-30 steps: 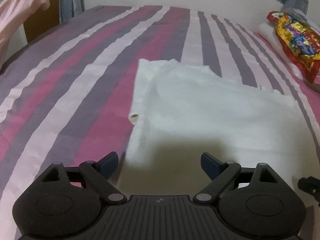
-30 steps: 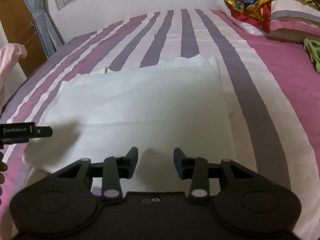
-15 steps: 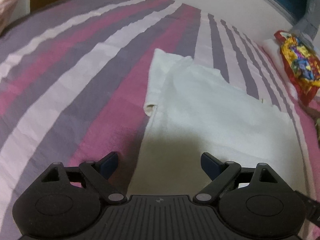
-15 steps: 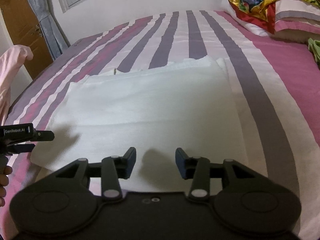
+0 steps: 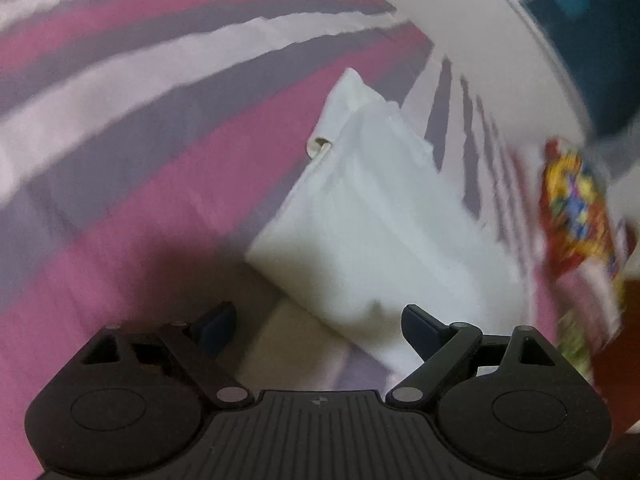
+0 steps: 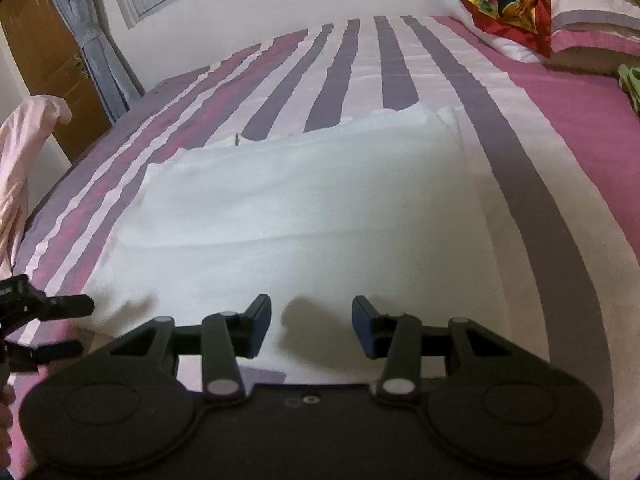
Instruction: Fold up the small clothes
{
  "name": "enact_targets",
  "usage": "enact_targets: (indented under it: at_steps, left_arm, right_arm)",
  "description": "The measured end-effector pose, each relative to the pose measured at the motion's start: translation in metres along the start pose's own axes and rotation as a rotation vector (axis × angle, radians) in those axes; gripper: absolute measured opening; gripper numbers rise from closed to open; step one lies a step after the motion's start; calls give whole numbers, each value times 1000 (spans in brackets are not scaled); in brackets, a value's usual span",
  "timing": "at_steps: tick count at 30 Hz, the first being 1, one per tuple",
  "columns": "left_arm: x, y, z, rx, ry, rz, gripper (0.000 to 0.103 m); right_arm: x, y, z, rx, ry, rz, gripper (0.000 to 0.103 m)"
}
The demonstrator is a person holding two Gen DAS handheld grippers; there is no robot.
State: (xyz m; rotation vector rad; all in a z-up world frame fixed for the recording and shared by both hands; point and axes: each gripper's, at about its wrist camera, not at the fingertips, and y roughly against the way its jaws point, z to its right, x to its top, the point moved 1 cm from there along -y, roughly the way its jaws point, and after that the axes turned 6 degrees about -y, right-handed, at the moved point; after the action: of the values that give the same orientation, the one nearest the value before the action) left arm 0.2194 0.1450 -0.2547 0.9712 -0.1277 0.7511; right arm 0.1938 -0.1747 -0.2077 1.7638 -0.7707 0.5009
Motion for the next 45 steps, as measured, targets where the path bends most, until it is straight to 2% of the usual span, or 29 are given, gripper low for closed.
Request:
enact_targets:
  at_steps: [5, 6, 9, 13, 22, 24, 26, 29, 35, 37, 38, 41, 43, 44, 45]
  left_arm:
    - [-4, -19, -2, -80, 111, 62, 86]
    - [-3, -23, -2, -91, 134, 78, 68]
    - [0, -43, -8, -115, 215, 72, 42]
    - [2, -57, -7, -142, 264, 107, 40]
    - [14, -79, 2, -151, 272, 165, 40]
    - [15, -75, 1, -129, 267, 157, 19]
    - [15, -75, -1, -127, 268, 153, 18]
    - [18, -68, 5, -106, 237, 161, 15]
    - [28, -50, 35, -115, 64, 206, 7]
    - [31, -47, 43, -110, 25, 211, 7]
    - [33, -46, 47, -108, 11, 210, 7]
    - [36, -40, 63, -112, -75, 231, 8]
    - [36, -39, 74, -120, -113, 232, 7]
    - [36, -37, 79, -123, -133, 236, 7]
    - [36, -37, 87, -128, -161, 241, 7]
  right_arm:
    - [-1, 6, -1, 1, 2, 8, 45]
    - [-1, 8, -1, 0, 2, 13, 46]
    - [0, 9, 0, -2, -2, 20, 46]
    - [2, 5, 2, -5, -6, 19, 46]
    - [6, -11, 6, 4, -22, 13, 47]
    - [7, -14, 6, 3, -17, 12, 47]
    - [8, -16, 5, 3, -16, 15, 47]
    - [10, -17, 5, -5, -8, 17, 46]
    - [23, -11, 12, 0, -35, 65, 46]
    - [19, -22, 15, -41, -15, 27, 46]
    - [16, -33, 16, -68, 8, -31, 46]
    - [20, -28, 20, -56, -16, -17, 43]
    - [24, -17, 25, -29, -50, 49, 44]
    - [23, -20, 25, -65, -29, 39, 46]
    - [20, -29, 25, -78, 3, -16, 45]
